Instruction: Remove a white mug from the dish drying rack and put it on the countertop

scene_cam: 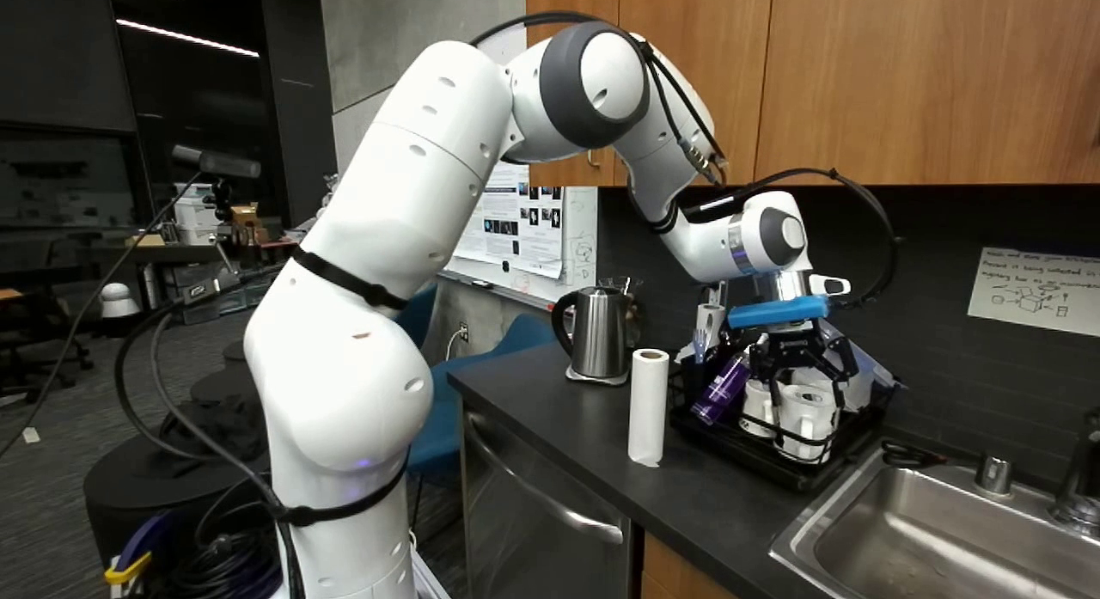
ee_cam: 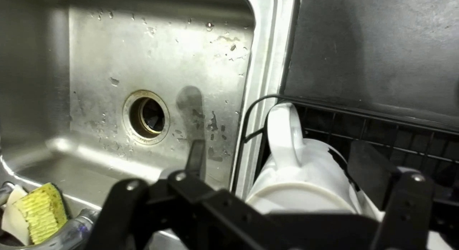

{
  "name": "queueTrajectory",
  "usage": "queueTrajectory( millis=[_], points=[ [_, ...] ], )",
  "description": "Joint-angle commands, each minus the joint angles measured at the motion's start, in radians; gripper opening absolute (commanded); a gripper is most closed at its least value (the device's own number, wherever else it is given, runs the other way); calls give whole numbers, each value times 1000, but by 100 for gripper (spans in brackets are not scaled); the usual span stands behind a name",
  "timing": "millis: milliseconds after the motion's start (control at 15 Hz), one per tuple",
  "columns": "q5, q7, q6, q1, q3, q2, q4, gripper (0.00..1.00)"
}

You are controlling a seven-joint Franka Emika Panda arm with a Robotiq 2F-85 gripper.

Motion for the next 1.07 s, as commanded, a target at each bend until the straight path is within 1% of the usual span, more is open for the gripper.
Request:
queueTrajectory(
  millis=[0,267,733,800,867,1000],
  points=[
    [44,-36,-7,-10,30,43,32,100],
    [85,-52,-13,-16,40,83,49,100],
    [89,-67,-22,-33,28,120,93,100],
    [89,-68,-23,-36,27,123,100,86],
    [90,-69,-23,-39,27,124,105,74],
    [91,-71,-27,-42,28,125,117,61]
  ],
)
